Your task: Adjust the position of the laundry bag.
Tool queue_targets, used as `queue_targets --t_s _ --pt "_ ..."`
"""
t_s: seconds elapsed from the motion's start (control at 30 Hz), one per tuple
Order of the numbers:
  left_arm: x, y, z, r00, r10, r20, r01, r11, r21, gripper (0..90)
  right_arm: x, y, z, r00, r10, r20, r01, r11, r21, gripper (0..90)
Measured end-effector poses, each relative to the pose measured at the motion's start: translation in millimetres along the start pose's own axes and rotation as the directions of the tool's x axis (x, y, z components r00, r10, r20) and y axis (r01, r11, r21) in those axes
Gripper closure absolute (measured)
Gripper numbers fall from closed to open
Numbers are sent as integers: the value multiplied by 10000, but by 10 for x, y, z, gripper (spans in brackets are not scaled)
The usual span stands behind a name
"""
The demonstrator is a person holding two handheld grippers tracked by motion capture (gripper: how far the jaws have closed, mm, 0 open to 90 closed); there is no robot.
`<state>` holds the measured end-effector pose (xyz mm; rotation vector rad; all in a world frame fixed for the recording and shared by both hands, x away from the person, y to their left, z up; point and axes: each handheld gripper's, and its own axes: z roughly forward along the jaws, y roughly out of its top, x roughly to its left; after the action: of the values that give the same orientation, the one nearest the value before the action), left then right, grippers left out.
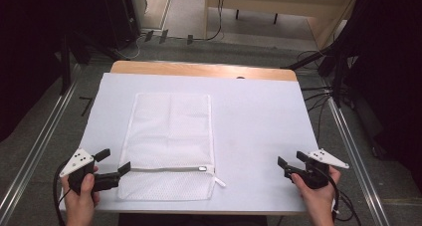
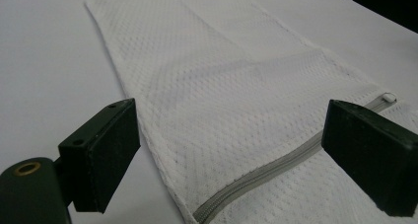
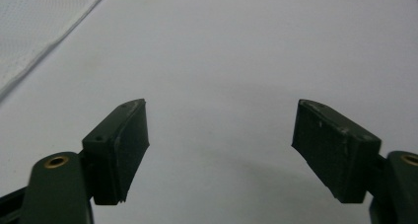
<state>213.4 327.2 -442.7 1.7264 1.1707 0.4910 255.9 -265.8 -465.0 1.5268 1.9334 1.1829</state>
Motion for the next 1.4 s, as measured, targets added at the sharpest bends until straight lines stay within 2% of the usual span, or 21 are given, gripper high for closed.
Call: queue_targets --t_s 0.2,0.33,0.43,0.47,0.5,0.53,0.57,0.6,0.8,0.93,1.13,1.23,1.27,1.4 --pt "-27 -11 -16 9996 184 -205 -185 9998 -27 80 315 167 179 9988 -402 289 406 9991 -123 275" --pt "-24 -17 -20 9995 200 -252 -201 9998 -15 80 588 276 313 9961 -866 177 868 9962 -110 306" --pt "-2 -28 2 9996 83 -271 -83 10000 17 80 787 370 435 9937 -1101 -189 1097 9938 -182 334" --pt "-2 -28 2 9996 83 -271 -83 10000 17 80 787 370 435 9937 -1101 -189 1097 9938 -182 334" --pt "-3 -31 16 9997 15 -228 -15 10000 8 80 851 404 475 9930 -1100 -426 1091 9938 -218 347" --pt "-7 -32 34 9997 115 -215 -113 9999 105 80 969 471 559 9911 -1030 -847 1014 9946 -238 364" --pt "-7 -32 34 9997 115 -215 -113 9999 105 80 969 471 559 9911 -1030 -847 1014 9946 -238 364" --pt "-16 -31 43 9997 163 -195 -160 9998 146 80 1081 536 658 9909 -1016 -884 1001 9947 -217 372" --pt "-27 -32 44 9995 233 -205 -229 9995 214 81 1363 657 993 9854 -942 -1421 982 9950 209 436" --pt "-23 -33 31 9996 210 -183 -206 9995 237 81 1479 682 1193 9860 -747 -1492 862 9937 721 513" --pt "-9 -39 38 9997 158 -170 -154 9995 273 83 1557 670 1401 9872 -257 -1573 456 9912 1245 594" --pt "-10 -38 39 9997 178 -146 -174 9994 285 83 1565 656 1448 9858 -36 -1680 284 9889 1459 609" --pt "-12 -34 36 9997 210 -104 -207 9994 259 84 1577 633 1481 9830 214 -1822 96 9858 1679 623" --pt "-11 -28 22 9998 167 -62 -166 9997 173 83 1635 589 1505 9772 286 -2103 166 9776 2100 640"
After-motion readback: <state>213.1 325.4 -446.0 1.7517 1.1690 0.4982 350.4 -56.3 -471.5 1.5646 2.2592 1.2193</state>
